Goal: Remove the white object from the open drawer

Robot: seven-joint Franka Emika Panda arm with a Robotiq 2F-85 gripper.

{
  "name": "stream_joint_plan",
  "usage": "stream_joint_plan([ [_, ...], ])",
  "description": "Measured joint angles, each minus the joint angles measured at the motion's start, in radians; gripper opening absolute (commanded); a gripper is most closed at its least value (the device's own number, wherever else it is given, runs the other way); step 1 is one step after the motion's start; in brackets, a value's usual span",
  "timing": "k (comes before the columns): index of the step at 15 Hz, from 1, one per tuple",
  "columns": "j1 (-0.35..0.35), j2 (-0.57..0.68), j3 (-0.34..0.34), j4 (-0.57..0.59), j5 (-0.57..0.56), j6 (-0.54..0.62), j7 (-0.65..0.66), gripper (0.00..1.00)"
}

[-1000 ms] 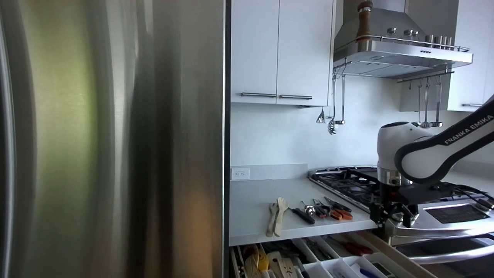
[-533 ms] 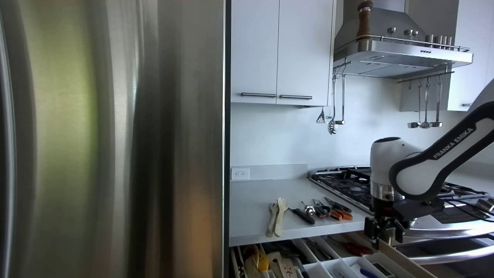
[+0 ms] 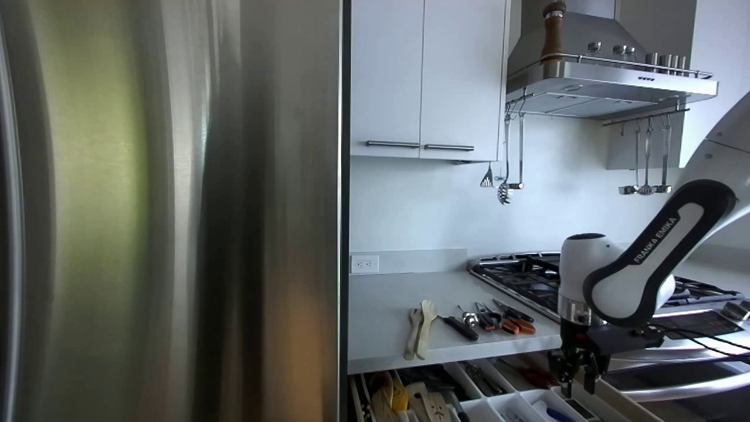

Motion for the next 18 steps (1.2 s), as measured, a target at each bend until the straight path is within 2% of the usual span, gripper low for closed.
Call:
stream_joint_plan([
  [3,0.006,0.076,-0.015,0.028,0.0,0.04,0.004,0.52],
  [11,0.057,0.259,-0.059,0.12,0.057,0.126,-0.005,0.39],
  [14,0.059,0.307,-0.067,0.158,0.104,0.139,-0.039,0.41],
  [18,0.059,0.357,-0.092,0.199,0.122,0.143,-0.069,0.38],
])
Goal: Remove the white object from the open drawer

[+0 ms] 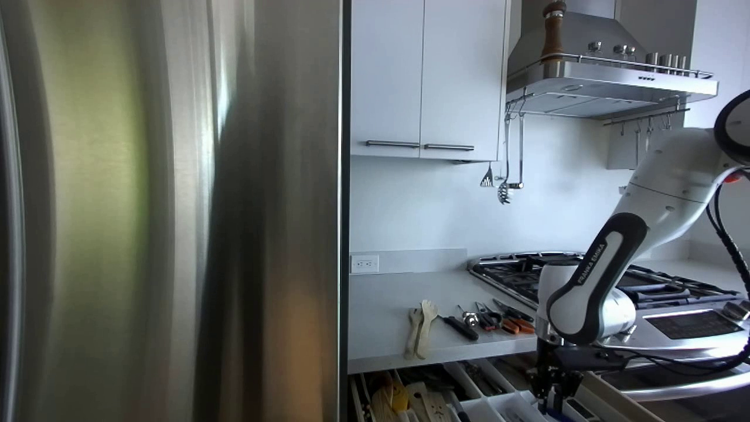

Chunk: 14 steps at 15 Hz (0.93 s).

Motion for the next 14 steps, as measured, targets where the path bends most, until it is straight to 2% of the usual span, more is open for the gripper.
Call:
stream_joint_plan([
  [5,-0.001,0.039,-0.024,0.028,0.009,0.0,-0.034,0.37],
  [10,-0.002,0.04,-0.016,0.031,0.071,0.0,-0.104,0.4],
  [14,-0.004,0.039,-0.004,0.031,0.114,-0.002,-0.155,0.38],
])
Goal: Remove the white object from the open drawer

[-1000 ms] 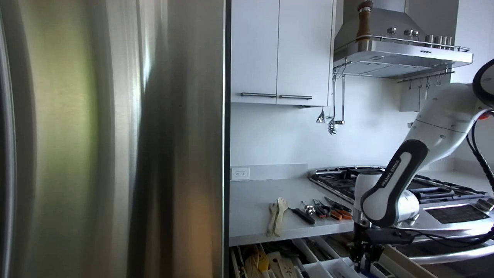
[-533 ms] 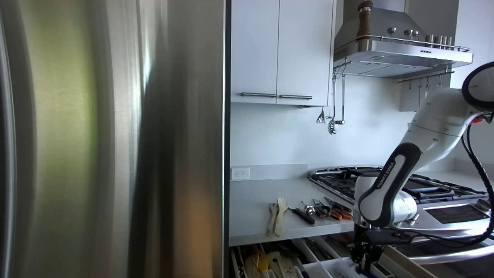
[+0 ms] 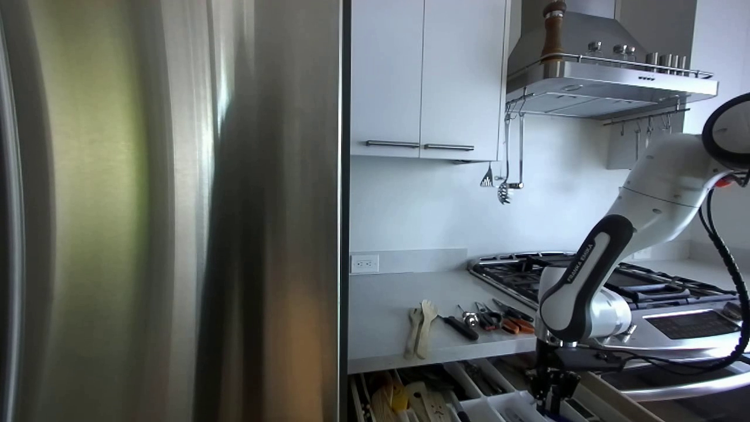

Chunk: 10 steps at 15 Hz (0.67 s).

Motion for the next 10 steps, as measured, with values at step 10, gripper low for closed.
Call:
stream_joint_plan([
  [10,-0.003,-0.007,0.01,-0.011,0.015,-0.039,-0.072,0.38],
])
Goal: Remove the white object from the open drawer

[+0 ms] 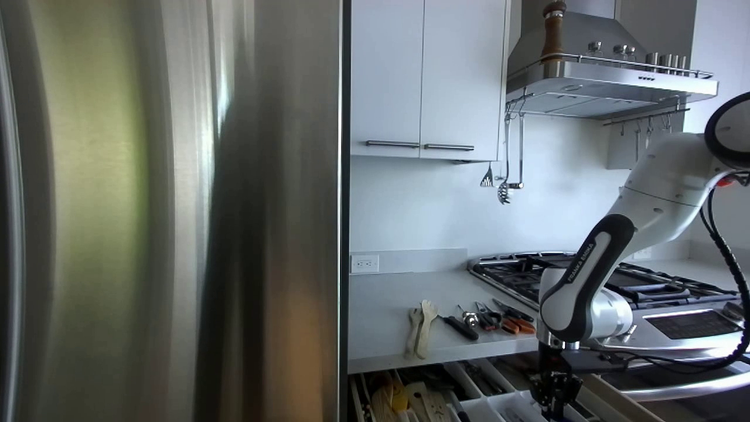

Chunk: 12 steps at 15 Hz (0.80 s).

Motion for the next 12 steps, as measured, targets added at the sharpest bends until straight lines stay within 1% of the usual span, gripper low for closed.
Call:
stream_joint_plan([
  [1,-0.002,0.0,0.0,0.0,0.0,-0.008,-0.007,0.4],
  [3,-0.006,0.003,0.0,0.0,0.0,-0.021,-0.02,0.4],
  [5,-0.009,0.006,0.0,0.0,0.0,-0.024,-0.029,0.39],
  [6,-0.01,0.006,-0.001,0.0,0.0,-0.025,-0.032,0.37],
  [9,-0.012,0.006,-0.004,0.001,0.0,-0.025,-0.034,0.39],
  [12,-0.007,0.005,-0.025,0.002,-0.009,-0.025,-0.03,0.39],
])
